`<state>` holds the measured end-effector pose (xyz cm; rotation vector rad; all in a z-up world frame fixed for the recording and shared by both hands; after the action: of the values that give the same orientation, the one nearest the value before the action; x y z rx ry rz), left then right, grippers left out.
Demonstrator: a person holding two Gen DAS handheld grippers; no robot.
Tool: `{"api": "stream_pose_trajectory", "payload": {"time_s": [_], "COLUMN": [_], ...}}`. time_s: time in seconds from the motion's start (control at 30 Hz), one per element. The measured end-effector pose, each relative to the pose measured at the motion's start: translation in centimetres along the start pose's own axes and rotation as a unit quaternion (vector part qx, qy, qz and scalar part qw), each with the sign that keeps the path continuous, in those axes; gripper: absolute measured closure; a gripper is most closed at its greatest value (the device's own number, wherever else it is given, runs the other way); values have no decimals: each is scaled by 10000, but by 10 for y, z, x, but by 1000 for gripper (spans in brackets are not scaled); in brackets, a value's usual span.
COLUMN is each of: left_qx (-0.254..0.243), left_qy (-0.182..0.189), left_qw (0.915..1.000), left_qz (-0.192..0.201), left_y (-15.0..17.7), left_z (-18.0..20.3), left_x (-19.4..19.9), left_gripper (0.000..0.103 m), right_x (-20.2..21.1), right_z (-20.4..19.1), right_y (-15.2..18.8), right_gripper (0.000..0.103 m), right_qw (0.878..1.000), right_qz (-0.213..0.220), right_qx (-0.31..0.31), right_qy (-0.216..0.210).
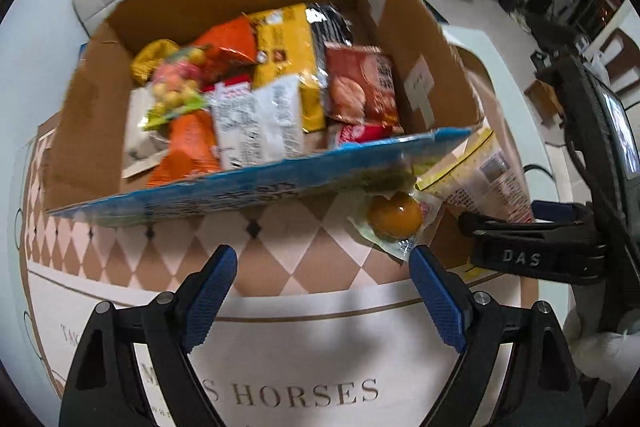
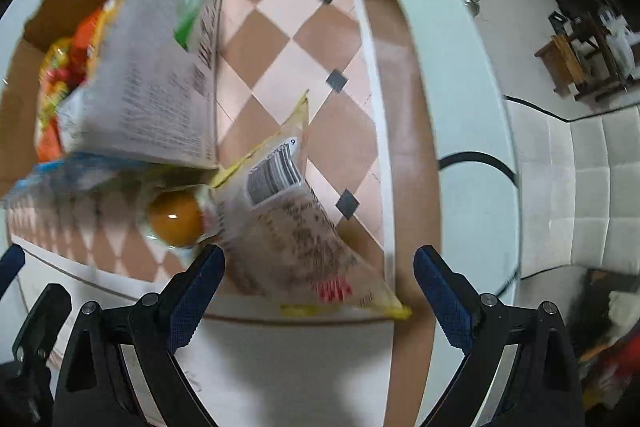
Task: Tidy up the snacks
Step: 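Grasp the round egg-yolk pastry with left tool while right tool grasps clear pastry bag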
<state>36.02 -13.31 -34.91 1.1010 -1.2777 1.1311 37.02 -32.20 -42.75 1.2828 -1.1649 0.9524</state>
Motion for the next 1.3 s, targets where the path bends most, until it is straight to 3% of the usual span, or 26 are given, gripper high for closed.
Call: {"api": "stream_pose_trajectory", "payload": {"time_s": [0.07, 0.17, 0.37, 0.8, 0.9, 1.07, 1.13, 1.3], "left_qx": [-39, -65, -107, -114, -86, -96, -140, -93], "left_qy": [30, 141, 405, 510, 587, 655, 656, 674], "left_qw": [10000, 9997, 9982, 9962, 9960, 9964, 9963, 9953], "left_qz": [-73, -192, -435, -693, -661, -538, -538, -695], "left_y": [-2, -5, -12, -27, -29, -29, -30, -2], "left_z": [3, 10, 32, 61, 60, 51, 46, 27], "left_x": [-8, -18, -37, -65, -65, -54, -48, -42], "left_gripper": [15, 15, 15, 15, 29, 42, 55, 55], "right_x": [-10, -16, -20, -28, -32, -34, -30, -32], "right_z": [0, 5, 44, 85, 88, 81, 73, 62], "right_y": [-3, 0, 15, 12, 8, 6, 8, 23], "right_gripper": [7, 26, 27, 27, 29, 34, 36, 39], "right_qw": [9998, 9998, 9991, 9974, 9971, 9972, 9972, 9953], "right_qz": [-51, -53, -283, -392, -412, -419, -423, -576], "right_qx": [112, 147, -222, -456, -466, -433, -420, -400], "right_qy": [139, 129, -238, -404, -437, -441, -458, -674]}}
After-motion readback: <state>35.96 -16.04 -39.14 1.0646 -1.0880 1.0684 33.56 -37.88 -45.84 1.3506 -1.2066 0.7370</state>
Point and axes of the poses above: each gripper's, at about its wrist camera, not at the fingertips, and x roughly against the way its jaws point, z to its right, y to its underside, the point moved 6 cm from there along -x, roughly the way its jaws point, and after that the axes turned 12 degrees about -z, right-handed, at the moved point
